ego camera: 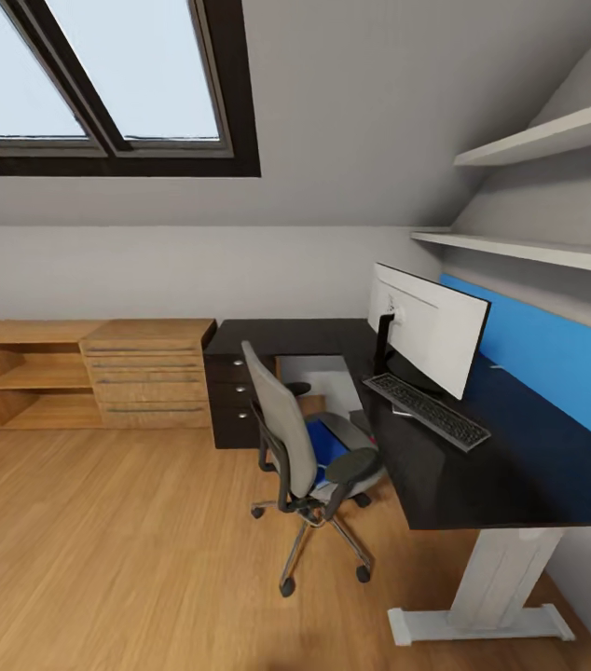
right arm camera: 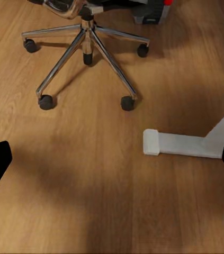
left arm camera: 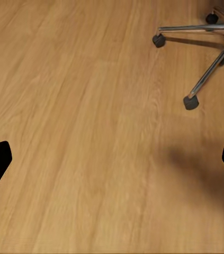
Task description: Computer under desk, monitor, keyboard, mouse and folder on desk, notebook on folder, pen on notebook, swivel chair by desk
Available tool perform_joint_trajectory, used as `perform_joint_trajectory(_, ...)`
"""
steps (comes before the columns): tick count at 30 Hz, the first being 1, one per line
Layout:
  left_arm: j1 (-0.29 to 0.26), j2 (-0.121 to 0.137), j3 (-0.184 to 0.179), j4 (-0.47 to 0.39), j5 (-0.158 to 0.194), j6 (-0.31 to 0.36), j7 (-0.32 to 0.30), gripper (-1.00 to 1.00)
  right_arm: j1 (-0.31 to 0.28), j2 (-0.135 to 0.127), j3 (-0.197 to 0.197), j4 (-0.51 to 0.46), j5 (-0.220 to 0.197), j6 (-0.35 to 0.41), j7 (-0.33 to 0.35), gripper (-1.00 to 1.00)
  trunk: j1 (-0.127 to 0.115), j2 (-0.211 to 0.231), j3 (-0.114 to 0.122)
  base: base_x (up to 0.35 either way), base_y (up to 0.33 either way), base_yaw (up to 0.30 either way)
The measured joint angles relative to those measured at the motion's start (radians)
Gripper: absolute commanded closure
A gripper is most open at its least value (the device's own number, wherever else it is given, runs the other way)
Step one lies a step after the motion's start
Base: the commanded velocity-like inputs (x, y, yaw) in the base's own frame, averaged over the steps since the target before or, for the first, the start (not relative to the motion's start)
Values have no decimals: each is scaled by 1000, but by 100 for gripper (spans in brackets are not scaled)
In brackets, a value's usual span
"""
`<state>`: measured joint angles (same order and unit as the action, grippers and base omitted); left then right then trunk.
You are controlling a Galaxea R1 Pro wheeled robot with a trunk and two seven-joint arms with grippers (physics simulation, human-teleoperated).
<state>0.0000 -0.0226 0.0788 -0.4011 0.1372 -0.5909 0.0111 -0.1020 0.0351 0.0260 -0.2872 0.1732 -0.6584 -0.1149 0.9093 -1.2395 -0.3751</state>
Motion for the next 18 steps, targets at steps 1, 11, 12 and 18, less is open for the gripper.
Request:
perform_joint_trajectory(1, 0, 0, 0, 0, 0, 0, 0, -100, 0, 0, 0, 0, 3, 0, 0, -100, 0, 0, 0, 329, 119, 0)
perform_joint_trajectory(11, 0, 9, -1, 0, 0, -1, -1, -100, 0, -1, -1, 0, 16, -1, -1, -100, 1, 0, 0, 223, 146, 0)
perform_joint_trajectory(12, 0, 9, -1, 0, 0, -2, -1, -100, 0, -1, -1, 0, 16, -1, -1, -100, 1, 0, 0, 21, 19, 0)
perform_joint_trajectory(18, 0, 12, 2, 7, 2, -4, -1, -100, 0, -1, -1, 1, 16, -2, -1, -100, 0, 0, 0, 51, 21, 0)
